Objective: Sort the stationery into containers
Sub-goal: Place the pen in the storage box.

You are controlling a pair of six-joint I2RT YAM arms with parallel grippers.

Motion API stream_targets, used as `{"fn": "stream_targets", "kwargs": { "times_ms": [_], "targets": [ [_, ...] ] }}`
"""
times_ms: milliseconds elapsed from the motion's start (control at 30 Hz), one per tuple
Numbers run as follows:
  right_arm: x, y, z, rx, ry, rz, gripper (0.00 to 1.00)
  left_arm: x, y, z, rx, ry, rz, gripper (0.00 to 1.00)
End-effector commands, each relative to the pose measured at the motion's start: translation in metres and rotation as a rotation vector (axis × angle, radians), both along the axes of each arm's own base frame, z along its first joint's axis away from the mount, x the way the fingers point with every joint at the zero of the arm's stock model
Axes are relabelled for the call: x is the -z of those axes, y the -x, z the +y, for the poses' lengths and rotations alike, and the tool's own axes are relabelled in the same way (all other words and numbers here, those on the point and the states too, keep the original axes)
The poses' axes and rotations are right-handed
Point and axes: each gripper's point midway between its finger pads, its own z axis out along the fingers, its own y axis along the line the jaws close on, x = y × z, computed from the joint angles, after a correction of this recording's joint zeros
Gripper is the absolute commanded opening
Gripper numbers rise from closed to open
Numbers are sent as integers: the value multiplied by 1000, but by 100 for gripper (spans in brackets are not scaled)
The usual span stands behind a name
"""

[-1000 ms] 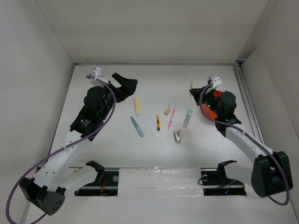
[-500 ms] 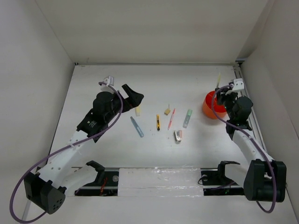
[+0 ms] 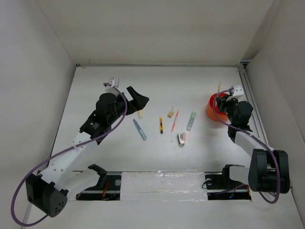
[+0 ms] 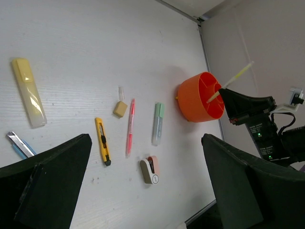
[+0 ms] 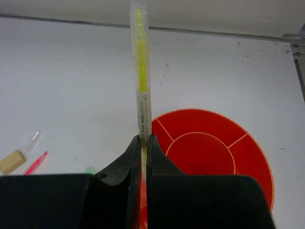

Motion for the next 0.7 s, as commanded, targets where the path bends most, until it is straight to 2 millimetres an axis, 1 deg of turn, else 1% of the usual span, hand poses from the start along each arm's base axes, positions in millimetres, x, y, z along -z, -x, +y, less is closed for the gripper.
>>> {"fn": "stream_targets", "kwargs": {
  "times_ms": [0, 33, 67, 100, 133, 167, 200, 333, 433, 467, 500, 567, 600, 667],
  "targets": [
    [-25, -6, 3, -22, -9, -114, 0, -20, -2, -9, 45, 30, -63, 100],
    [-24, -5, 3, -22, -9, -117, 0, -20, -2, -12, 61, 35, -63, 100],
    [-18, -7, 3, -22, -10, -105, 0, -20, -1, -14, 70, 37, -62, 100],
    [-20, -7, 5, -32, -19, -112, 0, -22, 0, -16, 83, 44, -69, 100],
    [-18, -9, 5, -32, -19, -111, 0, -19, -1, -16, 83, 40, -61, 100],
    [-13, -10, 5, -32, -20, -99, 0, -19, -2, -15, 83, 41, -60, 100],
    [-16, -10, 5, -32, -19, -107, 0, -19, -2, -15, 83, 41, -60, 100],
    [-3, -8, 6, -31, -33, -78, 0, -16, -4, -16, 83, 37, -52, 100],
    [-3, -9, 4, -22, -32, -78, 0, -16, -3, -16, 95, 41, -50, 100],
    [2, -7, 4, -22, -33, -67, 1, -15, -7, -14, 86, 41, -48, 100],
    [-1, -7, 4, -22, -32, -81, 1, -15, -6, -15, 94, 43, -47, 100],
    [3, -5, 5, -22, -42, -70, 3, -15, -6, -16, 92, 50, -42, 100],
    [3, -5, 8, -31, -42, -70, 6, -15, -6, -16, 92, 50, -42, 100],
    [9, -3, 7, -20, -44, -50, 11, -15, -6, -16, 92, 50, -42, 100]
  ]
}}
